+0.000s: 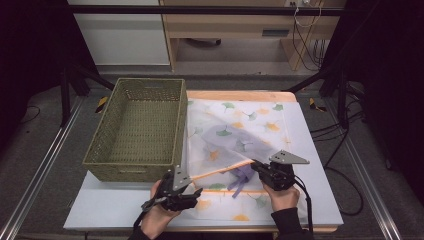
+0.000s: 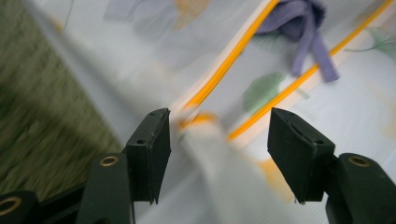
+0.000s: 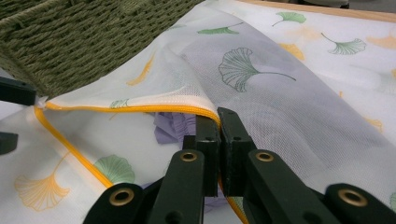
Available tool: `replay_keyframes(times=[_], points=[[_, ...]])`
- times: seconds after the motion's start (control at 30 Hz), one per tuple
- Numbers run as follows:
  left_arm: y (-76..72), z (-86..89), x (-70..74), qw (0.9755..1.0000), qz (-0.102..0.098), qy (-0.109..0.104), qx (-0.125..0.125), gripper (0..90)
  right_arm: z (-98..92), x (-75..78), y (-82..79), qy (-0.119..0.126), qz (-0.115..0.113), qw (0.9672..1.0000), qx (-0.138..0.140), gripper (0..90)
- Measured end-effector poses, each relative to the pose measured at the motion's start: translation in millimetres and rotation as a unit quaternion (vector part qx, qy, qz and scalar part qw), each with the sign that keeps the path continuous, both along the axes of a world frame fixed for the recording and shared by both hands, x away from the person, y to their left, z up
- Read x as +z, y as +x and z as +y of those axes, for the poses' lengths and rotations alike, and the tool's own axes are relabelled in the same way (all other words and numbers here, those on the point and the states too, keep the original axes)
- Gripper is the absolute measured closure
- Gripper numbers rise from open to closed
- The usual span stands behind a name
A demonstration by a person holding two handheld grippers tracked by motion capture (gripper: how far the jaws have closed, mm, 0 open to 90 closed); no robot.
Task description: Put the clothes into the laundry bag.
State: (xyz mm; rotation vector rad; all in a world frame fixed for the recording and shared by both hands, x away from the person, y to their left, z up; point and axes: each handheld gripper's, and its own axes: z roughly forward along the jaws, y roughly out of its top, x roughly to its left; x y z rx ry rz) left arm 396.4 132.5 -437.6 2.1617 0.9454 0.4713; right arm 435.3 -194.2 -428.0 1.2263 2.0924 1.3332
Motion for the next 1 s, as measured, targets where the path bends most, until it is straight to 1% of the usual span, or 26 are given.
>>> replay_keyframes(times=[0.03,0.07,0.17,0.2,0.27,0.33,0.37,0.4,0.47,0.5,0.6,0.7,0.73,0.8,0.9,0.93,1.0], points=[[-0.7,5.3,-2.8,1.0,0.005,-0.001,0.005,38.3,0.0,-0.6,0.2,-0.002,-0.001,1.0,0.001,87.5],[-1.4,9.3,-6.1,0.9999,0.012,-0.006,0.008,38.3,0.6,-1.0,-0.2,-0.002,0.002,1.0,0.0,87.5],[-2.5,17.1,-16.0,0.9991,0.037,-0.016,0.01,39.3,1.0,-2.5,-0.6,-0.005,0.005,1.0,0.001,87.5],[-3.2,18.1,-18.9,0.9989,0.043,-0.019,0.007,41.2,1.2,-3.1,-0.6,-0.006,0.005,1.0,0.001,87.4],[-3.9,17.9,-23.0,0.9983,0.055,-0.019,-0.003,49.5,1.9,-4.3,-0.9,-0.008,0.007,0.9999,0.002,86.9],[-4.5,17.0,-26.3,0.998,0.055,-0.026,-0.014,60.0,2.9,-5.6,-1.1,-0.014,0.006,0.9999,0.003,86.0],[-3.9,16.8,-28.3,0.9975,0.06,-0.031,-0.023,64.1,3.3,-6.4,-1.1,-0.016,0.005,0.9999,0.004,85.2],[-3.4,17.0,-30.4,0.9972,0.06,-0.035,-0.029,68.9,3.7,-7.7,-1.0,-0.018,0.006,0.9998,0.003,84.1],[-2.8,17.7,-34.5,0.9972,0.059,-0.034,-0.033,76.6,4.8,-11.3,-0.3,-0.027,0.014,0.9995,-0.002,83.0],[-2.4,18.4,-36.2,0.9972,0.056,-0.034,-0.035,82.1,5.0,-13.2,0.4,-0.031,0.016,0.9994,-0.003,82.4],[-1.2,19.1,-40.7,0.9975,0.052,-0.031,-0.038,84.5,6.8,-16.8,0.9,-0.038,0.02,0.999,-0.007,78.1],[-1.5,18.7,-42.6,0.9977,0.045,-0.031,-0.039,86.0,8.1,-17.2,-0.5,-0.047,0.015,0.9987,-0.015,70.5],[-1.7,18.6,-42.8,0.9979,0.042,-0.029,-0.04,86.1,8.8,-15.8,-2.1,-0.044,0.014,0.9988,-0.015,66.6],[-2.2,18.3,-43.2,0.9981,0.038,-0.028,-0.041,86.2,10.4,-12.7,-6.4,-0.049,0.003,0.9987,-0.013,57.6],[-1.3,19.4,-43.5,0.9977,0.043,-0.031,-0.043,86.2,12.9,-8.8,-14.2,-0.063,-0.013,0.9979,-0.013,45.1],[-0.9,20.0,-43.5,0.9975,0.045,-0.033,-0.043,86.1,13.2,-7.7,-17.0,-0.066,-0.015,0.9976,-0.015,41.8],[-0.5,20.5,-43.4,0.9974,0.047,-0.033,-0.043,86.0,12.2,-6.0,-23.2,-0.063,-0.021,0.9977,-0.014,37.7]])
